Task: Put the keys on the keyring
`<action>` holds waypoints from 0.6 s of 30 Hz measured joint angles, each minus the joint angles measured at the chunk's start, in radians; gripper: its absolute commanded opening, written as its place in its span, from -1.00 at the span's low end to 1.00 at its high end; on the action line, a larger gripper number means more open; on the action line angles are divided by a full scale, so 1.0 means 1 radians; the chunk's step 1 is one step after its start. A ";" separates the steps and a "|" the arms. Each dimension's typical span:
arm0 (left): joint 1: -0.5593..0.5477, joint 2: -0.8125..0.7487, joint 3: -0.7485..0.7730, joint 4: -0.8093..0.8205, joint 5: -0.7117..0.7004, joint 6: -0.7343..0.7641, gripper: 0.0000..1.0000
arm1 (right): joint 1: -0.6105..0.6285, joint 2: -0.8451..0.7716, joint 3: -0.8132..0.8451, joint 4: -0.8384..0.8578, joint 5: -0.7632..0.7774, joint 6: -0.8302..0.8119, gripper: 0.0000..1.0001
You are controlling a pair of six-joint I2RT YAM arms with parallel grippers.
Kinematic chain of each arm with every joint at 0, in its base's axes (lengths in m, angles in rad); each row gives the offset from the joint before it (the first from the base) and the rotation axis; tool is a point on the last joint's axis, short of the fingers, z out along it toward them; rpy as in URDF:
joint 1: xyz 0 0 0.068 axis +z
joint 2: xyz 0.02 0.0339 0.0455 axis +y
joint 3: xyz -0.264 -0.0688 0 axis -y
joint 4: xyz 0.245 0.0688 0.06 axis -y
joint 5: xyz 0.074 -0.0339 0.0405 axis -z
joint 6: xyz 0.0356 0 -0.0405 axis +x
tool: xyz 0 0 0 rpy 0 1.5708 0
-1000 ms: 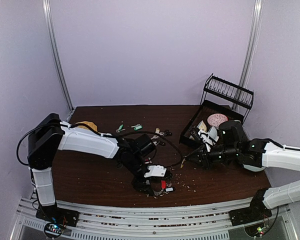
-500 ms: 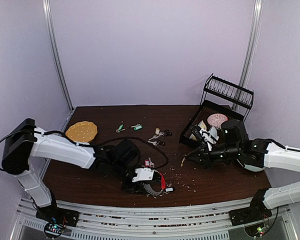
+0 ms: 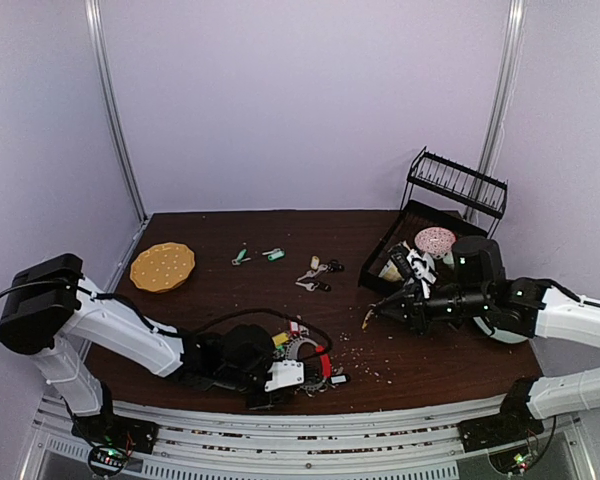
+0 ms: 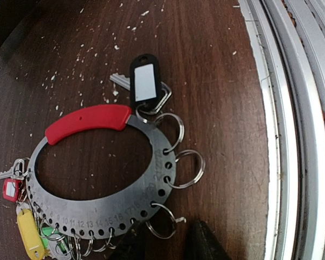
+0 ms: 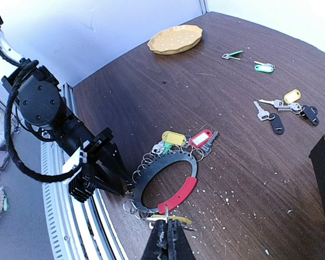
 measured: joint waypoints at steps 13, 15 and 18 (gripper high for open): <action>0.000 0.045 0.053 -0.019 -0.048 -0.057 -0.87 | 0.000 -0.014 -0.004 0.009 0.000 0.000 -1.00; -0.001 0.045 0.054 -0.021 -0.065 -0.059 -0.96 | 0.000 -0.014 -0.004 0.009 0.000 0.000 -1.00; -0.001 0.045 0.057 -0.023 -0.095 -0.062 -1.00 | 0.000 -0.014 -0.004 0.009 0.000 0.000 -1.00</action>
